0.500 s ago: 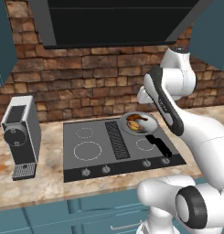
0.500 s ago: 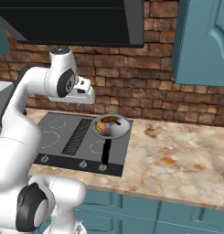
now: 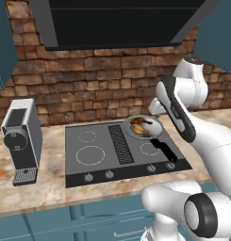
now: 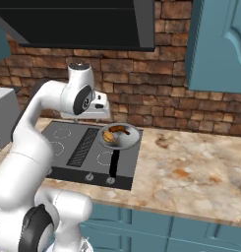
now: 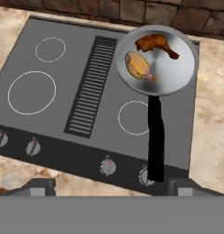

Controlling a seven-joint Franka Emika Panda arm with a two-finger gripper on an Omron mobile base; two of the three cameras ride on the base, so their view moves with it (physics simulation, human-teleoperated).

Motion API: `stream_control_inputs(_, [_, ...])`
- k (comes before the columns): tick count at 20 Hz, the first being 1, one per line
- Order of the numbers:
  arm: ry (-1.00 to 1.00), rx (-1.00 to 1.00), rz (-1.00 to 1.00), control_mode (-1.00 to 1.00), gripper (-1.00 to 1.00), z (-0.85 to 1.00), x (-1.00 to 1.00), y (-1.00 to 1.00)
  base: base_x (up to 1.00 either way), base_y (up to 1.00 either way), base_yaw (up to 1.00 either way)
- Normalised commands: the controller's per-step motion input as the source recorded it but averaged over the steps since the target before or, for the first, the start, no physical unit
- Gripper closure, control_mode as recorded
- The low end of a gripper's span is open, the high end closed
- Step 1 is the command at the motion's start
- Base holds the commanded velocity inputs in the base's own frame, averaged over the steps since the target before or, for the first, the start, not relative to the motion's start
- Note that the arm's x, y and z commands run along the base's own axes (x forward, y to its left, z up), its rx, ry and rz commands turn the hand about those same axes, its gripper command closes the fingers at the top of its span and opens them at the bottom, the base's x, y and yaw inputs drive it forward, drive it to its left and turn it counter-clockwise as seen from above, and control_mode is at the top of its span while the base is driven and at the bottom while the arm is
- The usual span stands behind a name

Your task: Take the chicken drumsticks from the pan and place one on each plate on the dining counter.

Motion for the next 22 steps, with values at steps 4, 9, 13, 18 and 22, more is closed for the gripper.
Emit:
stream_control_inputs(4, [0.00, 0.00, 0.26, -1.00, -1.00, -0.56, 0.13, -0.33, 0.00, 0.00, 0.00])
stream_control_inputs(9, [0.00, 0.00, 0.16, -1.00, -1.00, -0.45, 0.41, -0.06, 0.00, 0.00, 0.00])
stream_control_inputs(13, [0.04, 0.00, 0.10, -1.00, -1.00, -0.44, 0.61, 0.00, 0.00, 0.00, 0.00])
stream_control_inputs(18, [0.05, -0.03, 0.04, -1.00, -1.00, -0.43, 0.66, 0.00, 0.00, 0.00, 0.00])
stream_control_inputs(22, [0.07, -0.06, 0.00, -1.00, -1.00, -0.35, 0.67, 0.07, 0.00, 0.00, 0.00])
